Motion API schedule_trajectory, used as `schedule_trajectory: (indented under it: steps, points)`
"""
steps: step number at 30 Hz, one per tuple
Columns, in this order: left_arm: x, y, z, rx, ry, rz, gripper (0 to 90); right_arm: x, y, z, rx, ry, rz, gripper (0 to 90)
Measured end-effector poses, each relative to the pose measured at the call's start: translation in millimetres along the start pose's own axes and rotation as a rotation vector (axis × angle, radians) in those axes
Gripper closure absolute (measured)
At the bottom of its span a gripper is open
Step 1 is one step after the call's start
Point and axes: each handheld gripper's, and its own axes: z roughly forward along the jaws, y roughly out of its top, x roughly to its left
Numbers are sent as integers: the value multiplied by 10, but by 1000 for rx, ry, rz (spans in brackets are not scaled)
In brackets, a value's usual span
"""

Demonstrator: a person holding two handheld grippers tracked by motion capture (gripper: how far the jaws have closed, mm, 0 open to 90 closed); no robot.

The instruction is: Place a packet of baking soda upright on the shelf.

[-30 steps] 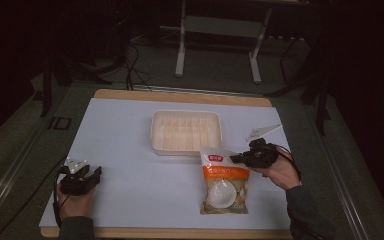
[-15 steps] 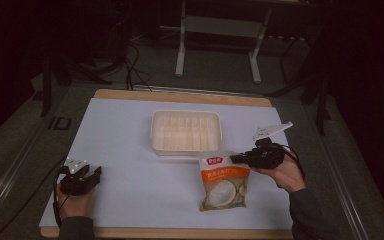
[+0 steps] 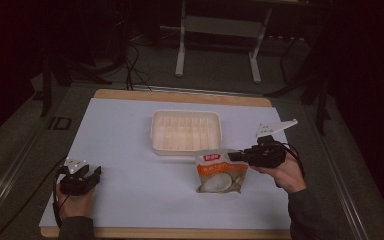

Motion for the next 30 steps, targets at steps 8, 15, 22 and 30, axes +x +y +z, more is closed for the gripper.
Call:
schedule_trajectory:
  steps: [8,15,22,30]
  points:
    - [2,0,-1,-2,0,0,551,-21,25,-15,-79,57,55,900]
    - [4,-1,-3,-2,0,-1,551,1,71,-49,-117,35,82,900]
    - [5,-2,-6,-4,1,-4,551,20,76,-79,-174,38,105,900]
    - [6,-2,-8,-6,2,-4,549,112,166,-89,-224,19,99,900]
